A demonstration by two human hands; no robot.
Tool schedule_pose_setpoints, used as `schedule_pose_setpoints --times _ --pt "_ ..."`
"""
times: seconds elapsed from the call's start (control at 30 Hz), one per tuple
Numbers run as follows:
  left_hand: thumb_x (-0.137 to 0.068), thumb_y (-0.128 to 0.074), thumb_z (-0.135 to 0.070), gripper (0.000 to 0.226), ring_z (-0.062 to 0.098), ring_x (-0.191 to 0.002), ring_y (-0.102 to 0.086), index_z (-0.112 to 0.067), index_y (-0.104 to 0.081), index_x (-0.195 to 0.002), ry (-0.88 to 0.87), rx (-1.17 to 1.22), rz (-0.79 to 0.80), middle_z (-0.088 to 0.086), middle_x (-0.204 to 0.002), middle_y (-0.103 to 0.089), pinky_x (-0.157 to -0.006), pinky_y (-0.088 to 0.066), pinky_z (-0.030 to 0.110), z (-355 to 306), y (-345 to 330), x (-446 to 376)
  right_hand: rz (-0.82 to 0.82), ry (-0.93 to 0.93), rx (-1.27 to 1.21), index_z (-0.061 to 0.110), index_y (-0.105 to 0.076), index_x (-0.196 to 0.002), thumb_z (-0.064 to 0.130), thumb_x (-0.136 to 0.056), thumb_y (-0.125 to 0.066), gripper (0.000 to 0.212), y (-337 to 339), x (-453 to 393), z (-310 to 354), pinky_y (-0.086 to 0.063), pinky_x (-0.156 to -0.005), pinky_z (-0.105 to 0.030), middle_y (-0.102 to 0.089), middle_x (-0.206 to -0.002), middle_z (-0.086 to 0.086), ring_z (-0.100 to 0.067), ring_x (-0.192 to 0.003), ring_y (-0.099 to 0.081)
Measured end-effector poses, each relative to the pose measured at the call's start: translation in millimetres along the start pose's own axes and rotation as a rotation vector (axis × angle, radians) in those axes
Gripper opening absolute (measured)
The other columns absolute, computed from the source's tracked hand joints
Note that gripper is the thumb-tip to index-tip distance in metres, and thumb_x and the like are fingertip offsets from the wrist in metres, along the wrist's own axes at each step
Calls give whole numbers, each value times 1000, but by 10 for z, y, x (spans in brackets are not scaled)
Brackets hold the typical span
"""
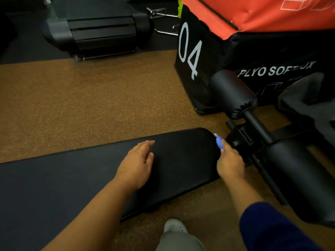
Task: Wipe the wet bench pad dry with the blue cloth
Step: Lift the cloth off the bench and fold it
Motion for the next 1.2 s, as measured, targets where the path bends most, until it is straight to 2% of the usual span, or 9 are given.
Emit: schedule_pose_setpoints --times 0.23,0.4,0.53,0.63,0.73,0.87,0.97,1.07,1.2 --pt "-100 -37 -30 45 13 -141 -29 -31 -33 -145 -97 -27 45 -8 -152 -34 -115 -28 32 -521 -89 232 115 -128 -363 21 -40 -138 8 -92 -45 48 -6 793 -185 -39 -81 -30 -49 -127 -17 -32 -107 -51" --pt "-98 -44 -30 46 11 -136 -37 -37 -35 -142 -164 48 139 -9 -150 -36 -110 -33 28 -1045 -173 439 349 -250 -985 16 -61 -116 14 -97 -45 25 602 1022 -385 -47 -57 -25 -68 -102 -11 -27 -89 -64" --pt "-91 -59 -35 55 16 -129 -45 -37 -37 -141 -16 429 312 -3 -145 -42 -102 -42 34 -1490 -205 589 608 -112 -1557 10 -59 -118 13 -92 -45 30 1344 1344 -302 -55 -83 -34 -67 -114 -16 -28 -104 -64" --pt "-90 -61 -32 42 18 -92 -62 -26 -50 -130 65 751 548 4 -118 -63 -78 -51 32 -1837 -187 800 710 -27 -1735 6 -47 -133 29 -97 -33 45 1790 1577 -221 -44 -101 -36 -54 -133 -18 -29 -124 -50" --pt "-89 -64 -24 15 16 -66 -62 -17 -60 -101 -56 782 545 7 -88 -68 -63 -51 27 -2162 -98 1000 702 15 -1758 4 -48 -133 42 -97 -30 55 2097 1801 -251 -42 -102 -37 -52 -134 -20 -30 -125 -48" --pt "-87 -67 -18 16 12 -62 -56 -17 -52 -81 -172 721 393 0 -73 -62 -57 -45 25 -2459 -47 1174 496 131 -1578 2 -55 -117 21 -79 -62 42 2338 1942 -391 -55 -84 -38 -65 -113 -22 -33 -103 -63" --pt "-88 -63 -9 18 15 -72 -56 -17 -51 -78 -218 766 430 3 -78 -59 -66 -48 33 -2594 -70 1228 299 125 -1360 0 -55 -96 19 -70 -73 37 2412 1932 -505 -53 -79 -42 -65 -99 -23 -31 -88 -65" --pt "-83 -65 -2 23 21 -77 -55 -23 -57 -77 -303 692 453 10 -82 -57 -70 -45 39 -2741 -69 1225 140 178 -1123 6 -61 -92 9 -80 -69 15 2575 1877 -639 -52 -81 -43 -70 -96 -13 -30 -92 -65" --pt "-73 -67 11 36 20 -72 -52 -21 -58 -89 -452 601 441 11 -83 -53 -58 -43 26 -3056 -34 1193 128 311 -1230 12 -60 -98 -13 -81 -57 31 2800 1830 -813 -51 -82 -35 -71 -98 -5 -20 -94 -64"
Point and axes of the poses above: each hand's wrist, its own x-axis away from the middle knuckle, its own y-axis out of the back of the hand, z = x × y, the point moved 3 cm from there along -x, towards the middle knuckle
